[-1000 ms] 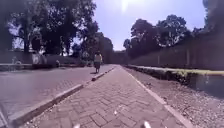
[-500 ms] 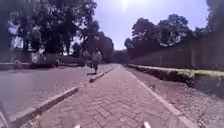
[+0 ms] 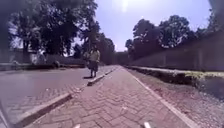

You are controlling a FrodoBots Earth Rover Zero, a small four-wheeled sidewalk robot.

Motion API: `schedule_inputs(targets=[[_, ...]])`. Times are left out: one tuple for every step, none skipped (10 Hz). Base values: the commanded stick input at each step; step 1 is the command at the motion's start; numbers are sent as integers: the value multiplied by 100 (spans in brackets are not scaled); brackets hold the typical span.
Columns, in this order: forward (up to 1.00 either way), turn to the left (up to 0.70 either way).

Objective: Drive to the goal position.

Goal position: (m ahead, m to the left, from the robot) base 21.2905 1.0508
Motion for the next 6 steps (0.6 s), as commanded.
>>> schedule_inputs(targets=[[85, 0], [85, 0], [85, 0], [85, 0], [85, 0], [85, 0]])
